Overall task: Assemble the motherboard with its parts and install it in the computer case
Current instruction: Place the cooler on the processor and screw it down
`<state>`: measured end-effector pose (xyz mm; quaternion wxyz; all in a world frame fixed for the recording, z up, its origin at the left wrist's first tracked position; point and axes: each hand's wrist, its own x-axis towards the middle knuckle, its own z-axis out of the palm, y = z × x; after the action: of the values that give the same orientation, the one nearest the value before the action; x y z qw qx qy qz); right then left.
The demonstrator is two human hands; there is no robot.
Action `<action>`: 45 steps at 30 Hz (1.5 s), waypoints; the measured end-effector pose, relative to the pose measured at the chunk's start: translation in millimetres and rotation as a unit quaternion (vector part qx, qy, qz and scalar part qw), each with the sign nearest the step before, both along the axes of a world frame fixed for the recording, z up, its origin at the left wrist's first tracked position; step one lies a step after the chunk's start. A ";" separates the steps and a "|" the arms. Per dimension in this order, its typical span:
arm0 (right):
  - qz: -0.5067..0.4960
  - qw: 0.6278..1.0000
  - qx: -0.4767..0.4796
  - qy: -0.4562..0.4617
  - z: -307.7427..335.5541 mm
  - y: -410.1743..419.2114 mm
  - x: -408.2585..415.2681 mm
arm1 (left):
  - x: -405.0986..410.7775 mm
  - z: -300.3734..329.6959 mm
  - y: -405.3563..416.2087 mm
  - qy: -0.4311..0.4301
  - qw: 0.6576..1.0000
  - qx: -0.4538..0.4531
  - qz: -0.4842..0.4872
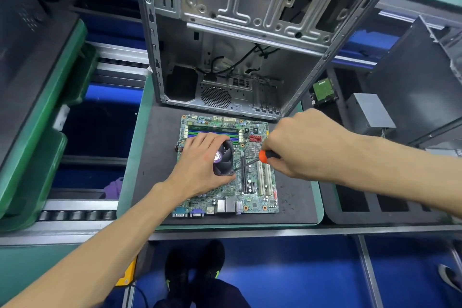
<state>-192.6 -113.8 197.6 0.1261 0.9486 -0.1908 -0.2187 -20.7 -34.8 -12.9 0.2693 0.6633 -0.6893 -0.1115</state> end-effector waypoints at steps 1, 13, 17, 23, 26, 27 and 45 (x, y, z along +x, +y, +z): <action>0.022 1.000 -0.003 0.013 1.9 0.3 5.4 | 0.1 -0.1 0.2 0.001 1.000 -0.003 0.000; 0.003 0.996 0.038 0.079 8.0 -21.0 14.1 | -0.4 1.0 0.1 0.009 1.000 0.001 -0.003; 0.170 0.975 0.024 0.144 9.8 -5.3 22.3 | 0.5 0.0 0.1 -0.009 1.000 -0.004 -0.007; 0.281 0.931 -0.014 0.231 15.1 4.8 37.6 | 3.2 2.6 1.6 -0.101 0.994 0.008 -0.033; 0.184 0.953 0.056 0.235 13.7 18.1 40.2 | 3.5 3.0 2.8 -0.119 0.992 -0.008 -0.033; 0.120 0.964 0.078 0.225 12.1 20.3 39.8 | 2.9 3.3 3.4 -0.121 0.992 -0.015 -0.030; -0.643 0.639 0.417 0.069 6.9 -16.7 36.8 | -5.0 10.5 1.1 -0.143 0.987 0.066 -0.040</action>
<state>-155.7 -130.5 204.5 -0.4421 0.5209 -0.6319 -0.3660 -25.6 -33.7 -2.5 0.1189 0.6607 -0.7378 -0.0709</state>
